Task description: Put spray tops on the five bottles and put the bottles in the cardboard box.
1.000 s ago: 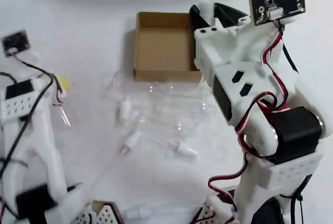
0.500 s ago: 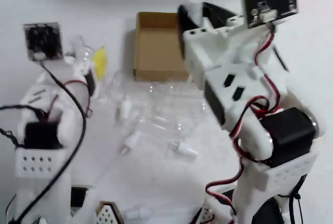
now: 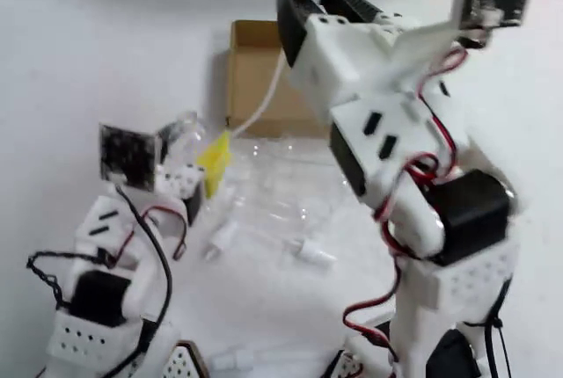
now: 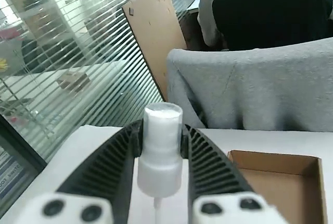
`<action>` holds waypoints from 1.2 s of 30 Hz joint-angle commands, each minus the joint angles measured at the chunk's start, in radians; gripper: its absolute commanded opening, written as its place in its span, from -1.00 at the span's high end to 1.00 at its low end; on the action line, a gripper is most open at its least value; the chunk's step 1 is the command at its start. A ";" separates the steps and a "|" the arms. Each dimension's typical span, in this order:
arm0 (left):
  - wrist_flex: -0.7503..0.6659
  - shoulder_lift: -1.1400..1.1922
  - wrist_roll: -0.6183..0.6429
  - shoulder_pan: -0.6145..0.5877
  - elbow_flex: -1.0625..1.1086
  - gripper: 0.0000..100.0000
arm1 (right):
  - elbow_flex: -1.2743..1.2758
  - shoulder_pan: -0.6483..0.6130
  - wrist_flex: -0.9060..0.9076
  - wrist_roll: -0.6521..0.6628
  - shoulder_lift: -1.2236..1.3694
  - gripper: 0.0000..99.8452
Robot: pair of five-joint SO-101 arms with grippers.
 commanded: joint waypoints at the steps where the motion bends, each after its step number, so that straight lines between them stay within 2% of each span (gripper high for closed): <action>1: -0.038 -0.107 -0.051 0.051 0.029 0.87 | 0.068 -0.038 -0.097 -0.025 -0.019 0.97; 9: -0.038 -0.193 -0.057 0.076 0.091 0.87 | 0.245 -0.061 -0.282 -0.023 -0.042 0.97; 17: -0.038 -0.196 -0.057 0.071 0.103 0.87 | 0.485 -0.068 -0.487 -0.020 -0.211 0.97; 21: -0.037 -0.193 -0.058 0.070 0.103 0.87 | 0.603 -0.077 -0.587 0.130 -0.263 0.97; 26: -0.037 -0.191 -0.087 0.068 0.114 0.87 | 0.681 -0.147 -0.602 0.281 -0.326 0.97; 30: -0.038 -0.193 -0.166 0.068 0.135 0.87 | 0.686 -0.165 -0.601 0.279 -0.354 0.97; 36: -0.034 -0.191 -0.172 0.068 0.137 0.87 | 0.689 -0.165 -0.605 0.279 -0.381 0.97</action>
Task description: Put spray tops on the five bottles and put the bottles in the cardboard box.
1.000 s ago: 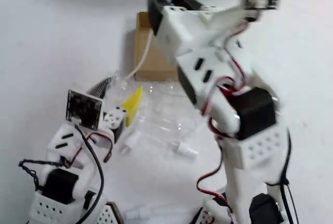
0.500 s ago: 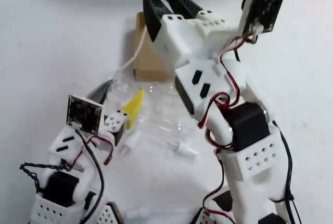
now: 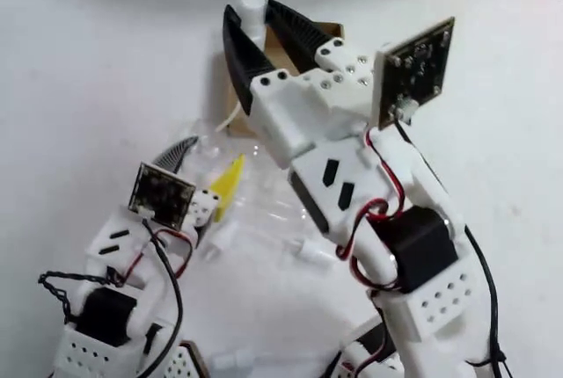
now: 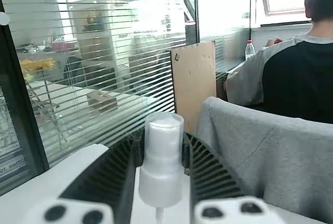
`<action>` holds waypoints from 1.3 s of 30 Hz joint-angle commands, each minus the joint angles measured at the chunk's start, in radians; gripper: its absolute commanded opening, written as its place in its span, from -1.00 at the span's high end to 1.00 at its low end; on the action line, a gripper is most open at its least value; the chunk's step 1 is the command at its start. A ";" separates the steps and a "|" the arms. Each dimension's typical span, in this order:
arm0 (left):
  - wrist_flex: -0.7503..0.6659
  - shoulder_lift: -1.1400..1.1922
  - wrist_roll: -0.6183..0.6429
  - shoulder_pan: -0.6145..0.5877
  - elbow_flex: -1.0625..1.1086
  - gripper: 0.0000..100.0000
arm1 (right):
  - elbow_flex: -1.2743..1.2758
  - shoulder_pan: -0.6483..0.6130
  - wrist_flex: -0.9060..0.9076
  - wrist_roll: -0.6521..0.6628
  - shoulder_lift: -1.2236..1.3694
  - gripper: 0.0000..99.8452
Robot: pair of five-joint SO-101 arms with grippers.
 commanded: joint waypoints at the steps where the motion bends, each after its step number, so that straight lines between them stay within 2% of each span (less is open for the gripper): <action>1: -0.023 -0.015 -0.011 0.002 -0.009 0.87 | -0.008 -0.013 -0.022 0.014 -0.036 0.97; 23: -0.031 -0.015 -0.011 0.002 0.011 0.87 | -0.008 -0.019 -0.019 0.012 0.039 0.97; 39: -0.031 -0.016 -0.011 0.002 0.011 0.87 | -0.008 -0.068 0.024 0.018 0.030 0.97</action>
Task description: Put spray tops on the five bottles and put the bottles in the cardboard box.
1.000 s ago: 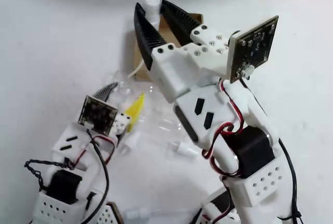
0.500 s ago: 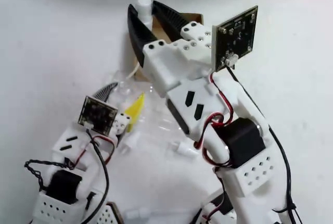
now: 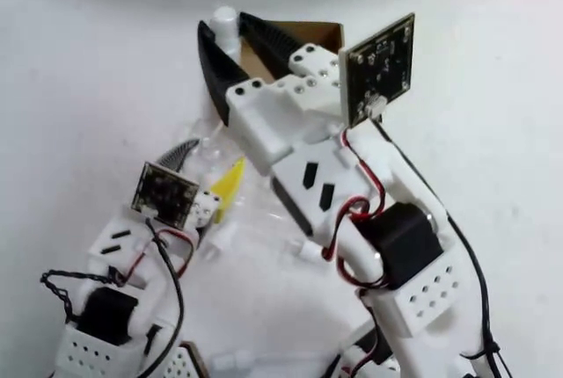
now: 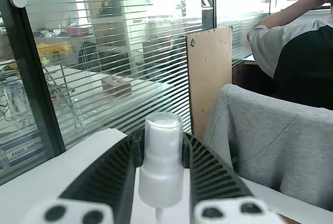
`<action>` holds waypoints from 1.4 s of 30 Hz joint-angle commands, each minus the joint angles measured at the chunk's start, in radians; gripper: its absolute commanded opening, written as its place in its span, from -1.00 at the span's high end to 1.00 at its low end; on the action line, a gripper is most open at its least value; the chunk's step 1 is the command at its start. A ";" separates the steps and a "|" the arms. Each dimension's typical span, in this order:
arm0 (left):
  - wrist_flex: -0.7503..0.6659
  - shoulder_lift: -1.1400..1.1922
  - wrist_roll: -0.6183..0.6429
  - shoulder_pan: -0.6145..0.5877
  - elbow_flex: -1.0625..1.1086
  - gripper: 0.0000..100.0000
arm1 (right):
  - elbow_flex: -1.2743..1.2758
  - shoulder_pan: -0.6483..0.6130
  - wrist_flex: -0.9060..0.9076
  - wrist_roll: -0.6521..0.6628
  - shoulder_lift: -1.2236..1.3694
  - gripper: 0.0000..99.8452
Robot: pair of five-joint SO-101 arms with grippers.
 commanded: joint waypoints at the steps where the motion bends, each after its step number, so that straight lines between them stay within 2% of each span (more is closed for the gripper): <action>1: -0.029 -0.016 -0.009 0.002 -0.011 0.87 | -0.008 -0.004 0.005 0.014 -0.007 0.97; 20: -0.029 -0.018 -0.009 0.001 -0.011 0.87 | -0.009 -0.008 0.050 0.009 0.110 0.97; 28: -0.031 -0.019 -0.003 -0.021 -0.015 0.87 | -0.044 -0.028 0.182 0.012 0.154 0.97; 32: -0.091 -0.015 0.000 -0.081 -0.011 0.87 | -0.143 -0.031 0.323 0.017 0.209 0.97; 36: -0.094 -0.015 0.002 -0.084 -0.009 0.87 | -0.272 -0.031 0.444 0.017 0.291 0.96; 42: -0.098 -0.015 0.002 -0.084 -0.009 0.87 | -0.413 -0.031 0.587 0.008 0.392 0.68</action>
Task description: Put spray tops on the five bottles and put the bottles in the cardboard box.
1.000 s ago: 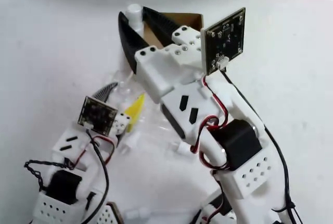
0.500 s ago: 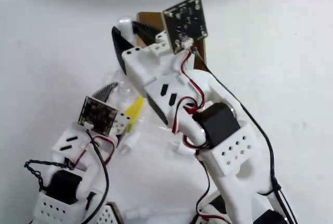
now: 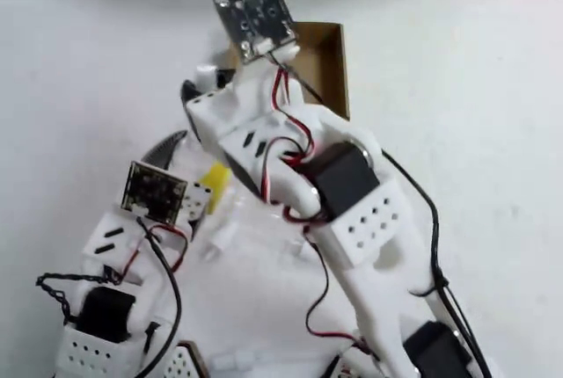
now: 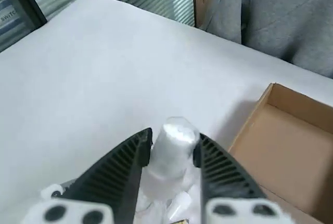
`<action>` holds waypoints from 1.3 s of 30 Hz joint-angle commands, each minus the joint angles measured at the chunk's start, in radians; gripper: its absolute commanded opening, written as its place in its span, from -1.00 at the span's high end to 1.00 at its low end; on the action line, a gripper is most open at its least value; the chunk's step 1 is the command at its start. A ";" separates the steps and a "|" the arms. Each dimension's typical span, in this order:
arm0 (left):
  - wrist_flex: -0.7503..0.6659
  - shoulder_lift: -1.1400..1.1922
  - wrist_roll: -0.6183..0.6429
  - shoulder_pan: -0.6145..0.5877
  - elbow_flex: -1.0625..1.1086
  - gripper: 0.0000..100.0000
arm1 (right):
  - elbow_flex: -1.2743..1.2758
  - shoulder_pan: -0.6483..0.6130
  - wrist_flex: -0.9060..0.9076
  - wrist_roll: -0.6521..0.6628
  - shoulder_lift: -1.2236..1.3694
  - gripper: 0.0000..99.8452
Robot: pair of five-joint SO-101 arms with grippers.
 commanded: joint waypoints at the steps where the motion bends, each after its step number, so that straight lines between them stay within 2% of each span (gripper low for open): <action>1: -0.043 -0.012 0.012 -0.021 -0.009 0.87 | -0.110 -0.001 0.064 0.003 0.021 0.67; 6: -0.046 -0.012 0.153 -0.021 -0.015 0.87 | -0.201 -0.001 0.142 0.003 0.028 0.65; 13: -0.046 -0.012 0.163 -0.021 -0.014 0.87 | -0.321 0.004 0.245 0.000 0.036 0.37; 15: -0.046 -0.012 0.164 -0.021 -0.015 0.87 | -0.334 0.015 0.236 -0.063 0.031 0.35; 18: -0.055 -0.012 0.169 -0.021 -0.015 0.87 | -0.376 0.062 0.205 -0.126 0.038 0.46; 23: -0.081 -0.012 0.170 -0.028 -0.011 0.87 | -0.377 0.140 0.140 -0.109 0.045 1.00; 26: -0.081 -0.012 0.170 -0.022 -0.011 0.87 | -0.377 0.182 0.130 -0.114 0.096 0.87; 31: -0.081 -0.012 0.170 -0.022 -0.011 0.87 | -0.385 0.231 0.048 -0.115 0.252 0.97; 34: -0.081 -0.012 0.170 -0.021 -0.011 0.87 | -0.387 0.223 0.039 -0.117 0.314 0.95; 39: -0.081 -0.012 0.170 -0.021 -0.011 0.87 | -0.381 0.142 0.054 -0.117 0.318 0.95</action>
